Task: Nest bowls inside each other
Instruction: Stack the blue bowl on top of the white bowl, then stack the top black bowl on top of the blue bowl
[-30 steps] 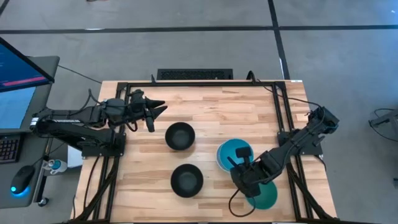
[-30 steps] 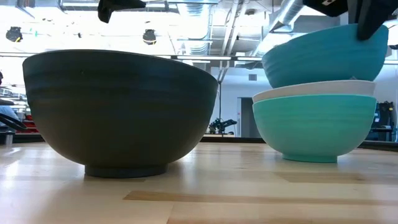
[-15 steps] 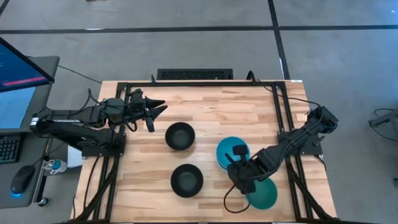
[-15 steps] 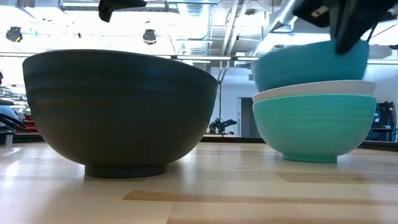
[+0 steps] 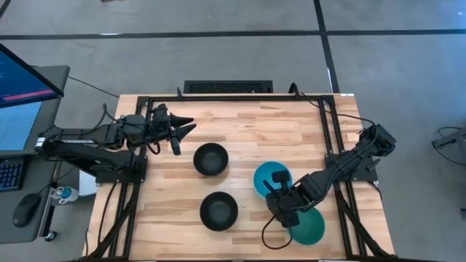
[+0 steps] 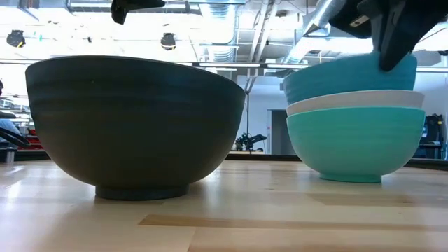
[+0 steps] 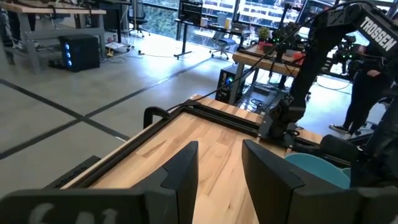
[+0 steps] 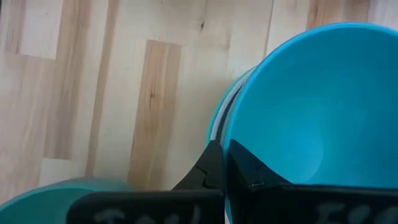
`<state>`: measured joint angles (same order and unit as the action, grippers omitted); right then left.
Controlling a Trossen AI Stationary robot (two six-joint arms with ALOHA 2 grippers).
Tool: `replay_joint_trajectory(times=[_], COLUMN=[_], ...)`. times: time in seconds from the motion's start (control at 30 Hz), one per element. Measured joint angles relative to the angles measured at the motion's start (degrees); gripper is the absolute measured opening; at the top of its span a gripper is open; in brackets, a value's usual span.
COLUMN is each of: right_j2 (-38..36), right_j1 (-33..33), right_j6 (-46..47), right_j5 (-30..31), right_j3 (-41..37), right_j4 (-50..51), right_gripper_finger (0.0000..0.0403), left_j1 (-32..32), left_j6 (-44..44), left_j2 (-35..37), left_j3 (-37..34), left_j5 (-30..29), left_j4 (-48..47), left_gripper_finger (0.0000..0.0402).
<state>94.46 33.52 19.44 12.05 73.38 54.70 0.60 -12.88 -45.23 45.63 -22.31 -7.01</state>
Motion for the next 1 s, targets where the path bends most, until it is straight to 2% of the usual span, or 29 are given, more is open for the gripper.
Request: replay_joint_trajectory(times=[0.37, 0.67, 1.0], right_j2=[4.18, 5.27, 5.27], right_j1=[-1.91, -2.41, -3.32], right_j6=[-1.92, -1.98, -1.46], right_j5=[-1.22, -1.73, -1.70], right_j3=[0.11, -0.04, 2.41], right_j4=[-1.34, -1.10, 1.94], right_gripper_finger=[0.0011, 0.0094, 0.0126], left_j1=[0.00, 0.00, 0.00], left_j6=[0.02, 0.02, -0.21], left_j2=[0.00, 0.00, 0.00], left_j3=[0.00, -0.02, -0.02], left_j5=[0.02, 0.32, 1.45], left_j4=[0.11, 0.11, -0.26], left_gripper_finger=[0.0115, 0.0115, 0.0115])
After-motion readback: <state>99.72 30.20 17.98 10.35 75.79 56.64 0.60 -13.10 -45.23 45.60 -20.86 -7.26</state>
